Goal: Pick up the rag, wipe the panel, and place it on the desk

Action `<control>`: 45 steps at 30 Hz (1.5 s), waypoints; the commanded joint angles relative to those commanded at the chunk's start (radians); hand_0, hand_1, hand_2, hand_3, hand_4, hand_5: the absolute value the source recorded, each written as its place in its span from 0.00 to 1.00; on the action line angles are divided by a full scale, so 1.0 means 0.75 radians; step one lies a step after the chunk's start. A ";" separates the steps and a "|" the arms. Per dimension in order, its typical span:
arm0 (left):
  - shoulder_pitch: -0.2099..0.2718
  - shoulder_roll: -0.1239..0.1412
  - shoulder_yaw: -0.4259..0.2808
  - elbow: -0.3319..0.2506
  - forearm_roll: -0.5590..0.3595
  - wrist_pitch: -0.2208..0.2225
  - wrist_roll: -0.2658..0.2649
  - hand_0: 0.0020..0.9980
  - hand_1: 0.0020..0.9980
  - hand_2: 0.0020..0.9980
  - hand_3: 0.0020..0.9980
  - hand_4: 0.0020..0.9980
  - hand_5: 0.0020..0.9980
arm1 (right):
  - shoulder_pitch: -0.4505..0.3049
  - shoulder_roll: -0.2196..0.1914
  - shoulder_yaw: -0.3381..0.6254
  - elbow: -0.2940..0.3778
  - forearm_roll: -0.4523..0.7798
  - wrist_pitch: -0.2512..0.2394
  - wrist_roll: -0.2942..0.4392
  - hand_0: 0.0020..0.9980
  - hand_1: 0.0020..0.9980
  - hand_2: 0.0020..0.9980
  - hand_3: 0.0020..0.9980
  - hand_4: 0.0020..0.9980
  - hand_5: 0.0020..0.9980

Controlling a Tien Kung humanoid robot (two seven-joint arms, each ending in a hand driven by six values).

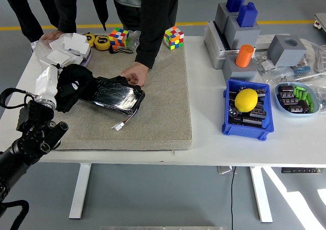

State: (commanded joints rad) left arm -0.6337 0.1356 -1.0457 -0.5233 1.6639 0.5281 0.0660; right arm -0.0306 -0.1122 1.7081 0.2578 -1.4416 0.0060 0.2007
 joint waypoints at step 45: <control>0.227 0.108 -0.226 -0.291 -0.055 -0.003 0.086 0.71 0.88 0.92 0.92 1.00 0.23 | -0.009 -0.001 -0.013 0.000 -0.003 0.001 0.000 0.53 0.55 0.49 0.52 0.88 0.35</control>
State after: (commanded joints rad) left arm -0.4635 0.2168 -1.2154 -0.7419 1.6227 0.5259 0.1306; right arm -0.0374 -0.1132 1.6985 0.2577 -1.4437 0.0068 0.2008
